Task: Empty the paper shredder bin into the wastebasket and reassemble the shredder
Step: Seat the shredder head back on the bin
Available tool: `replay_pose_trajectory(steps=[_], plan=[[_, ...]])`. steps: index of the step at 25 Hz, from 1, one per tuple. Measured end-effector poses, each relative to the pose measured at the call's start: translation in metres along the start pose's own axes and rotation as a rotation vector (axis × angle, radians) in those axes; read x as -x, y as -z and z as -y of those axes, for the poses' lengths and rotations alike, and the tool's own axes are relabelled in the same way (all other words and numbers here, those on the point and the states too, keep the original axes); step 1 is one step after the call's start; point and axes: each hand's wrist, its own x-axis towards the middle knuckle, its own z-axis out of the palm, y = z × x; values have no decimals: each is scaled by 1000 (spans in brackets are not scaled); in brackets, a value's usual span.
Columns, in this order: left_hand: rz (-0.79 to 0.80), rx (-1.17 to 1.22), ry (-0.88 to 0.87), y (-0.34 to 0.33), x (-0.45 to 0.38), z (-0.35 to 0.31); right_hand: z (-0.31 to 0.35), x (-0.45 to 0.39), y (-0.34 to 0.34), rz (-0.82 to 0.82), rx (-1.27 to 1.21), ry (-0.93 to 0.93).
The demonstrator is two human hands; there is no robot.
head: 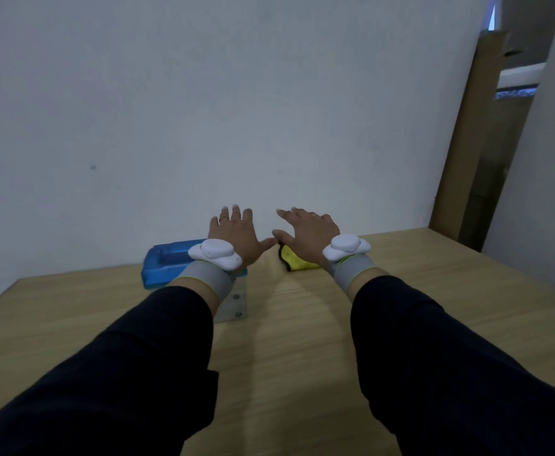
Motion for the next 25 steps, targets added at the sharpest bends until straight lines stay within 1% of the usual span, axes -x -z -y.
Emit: replay_pose_trajectory(steps=[4, 13, 16, 19, 22, 25], plan=[[33, 1, 42, 6, 17, 36, 35, 2, -2, 11, -20, 35], [15, 60, 109, 1, 48, 110, 94, 6, -17, 4, -91, 92], [-7, 92, 134, -7, 57, 127, 104, 11, -24, -23, -107, 83], [-16, 132, 148, -15, 64, 137, 106, 16, -29, -33, -207, 32], [-32, 218, 185, -23, 72, 141, 104, 21, -35, 6, -351, -15], [-75, 446, 197, -33, 83, 143, 106, 26, -42, 6, -478, -39]])
